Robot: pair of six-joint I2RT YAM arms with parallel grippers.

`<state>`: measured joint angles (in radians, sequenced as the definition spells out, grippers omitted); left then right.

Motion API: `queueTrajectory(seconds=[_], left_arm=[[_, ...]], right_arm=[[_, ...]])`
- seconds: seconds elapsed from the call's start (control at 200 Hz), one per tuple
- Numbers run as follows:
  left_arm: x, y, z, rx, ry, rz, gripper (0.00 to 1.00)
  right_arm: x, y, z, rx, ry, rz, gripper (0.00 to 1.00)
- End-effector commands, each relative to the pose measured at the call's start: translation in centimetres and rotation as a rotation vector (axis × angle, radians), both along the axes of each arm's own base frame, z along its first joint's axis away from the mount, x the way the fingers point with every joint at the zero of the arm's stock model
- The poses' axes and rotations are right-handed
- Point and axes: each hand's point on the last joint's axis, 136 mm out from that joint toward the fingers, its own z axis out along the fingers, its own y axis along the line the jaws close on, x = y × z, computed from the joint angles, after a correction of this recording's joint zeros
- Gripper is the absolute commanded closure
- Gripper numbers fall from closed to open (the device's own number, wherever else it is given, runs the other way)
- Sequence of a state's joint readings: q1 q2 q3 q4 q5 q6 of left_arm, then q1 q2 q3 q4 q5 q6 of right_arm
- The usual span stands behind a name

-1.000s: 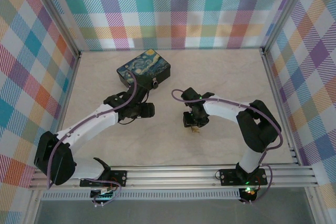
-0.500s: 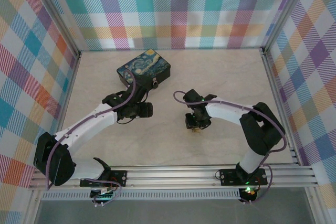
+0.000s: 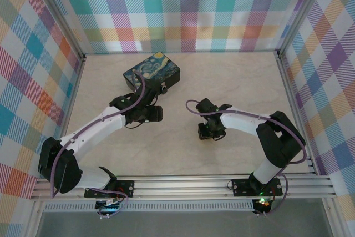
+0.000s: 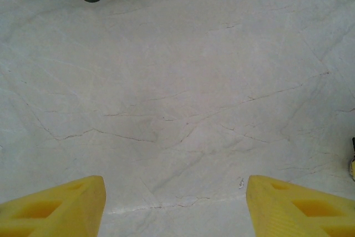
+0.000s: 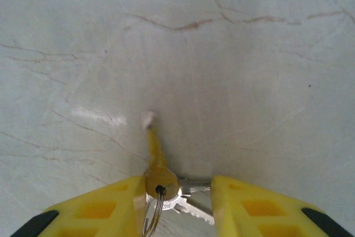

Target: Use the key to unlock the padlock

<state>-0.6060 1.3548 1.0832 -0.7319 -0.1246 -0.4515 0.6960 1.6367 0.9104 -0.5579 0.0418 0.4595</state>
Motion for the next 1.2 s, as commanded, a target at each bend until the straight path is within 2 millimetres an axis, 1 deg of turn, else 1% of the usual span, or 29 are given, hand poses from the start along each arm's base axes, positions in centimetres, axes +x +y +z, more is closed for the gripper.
queueTrajectory(seconds=[0.0, 0.065, 0.14, 0.29, 0.39, 0.625, 0.78, 0.86, 1.01, 1.085, 1.195], left_arm=[[0.5, 0.3, 1.0, 0.016, -0.022, -0.009, 0.32], [0.4, 0.4, 1.2, 0.015, -0.025, -0.008, 0.32], [0.3, 0.5, 1.4, 0.009, -0.032, -0.007, 0.32], [-0.7, 0.8, 0.5, -0.009, -0.010, 0.009, 0.32], [-1.1, 1.0, 0.1, -0.021, -0.007, 0.019, 0.32], [-1.7, 1.5, -0.4, -0.015, 0.002, 0.026, 0.32], [-2.0, 1.7, -0.3, -0.019, -0.003, 0.030, 0.32], [-2.1, 1.9, 0.0, -0.019, -0.011, 0.033, 0.31], [-2.1, 1.9, 0.3, -0.018, -0.013, 0.024, 0.31], [-2.2, 1.7, 0.4, -0.020, -0.003, 0.019, 0.31], [-2.3, 1.9, 1.0, -0.024, -0.021, 0.018, 0.31]], right_arm=[[-0.6, 0.3, -1.1, -0.015, 0.013, 0.005, 0.64], [-0.5, 0.5, -0.7, -0.019, 0.006, 0.010, 0.64], [-0.2, 0.8, 0.4, -0.017, -0.013, 0.016, 0.64], [0.7, 1.4, 2.4, -0.016, -0.047, 0.032, 0.64], [1.1, 1.7, 2.7, -0.021, -0.049, 0.056, 0.64], [1.2, 2.4, 1.4, -0.023, -0.018, 0.095, 0.66], [0.8, 1.5, 0.2, -0.079, 0.018, 0.067, 0.66], [0.5, 0.9, 0.2, -0.104, 0.026, 0.056, 0.66], [-0.1, 1.0, -0.4, -0.082, 0.042, 0.081, 0.67], [-0.1, 1.0, -0.9, -0.096, 0.057, 0.089, 0.68], [-0.4, 1.1, -1.1, -0.083, 0.060, 0.094, 0.71]])
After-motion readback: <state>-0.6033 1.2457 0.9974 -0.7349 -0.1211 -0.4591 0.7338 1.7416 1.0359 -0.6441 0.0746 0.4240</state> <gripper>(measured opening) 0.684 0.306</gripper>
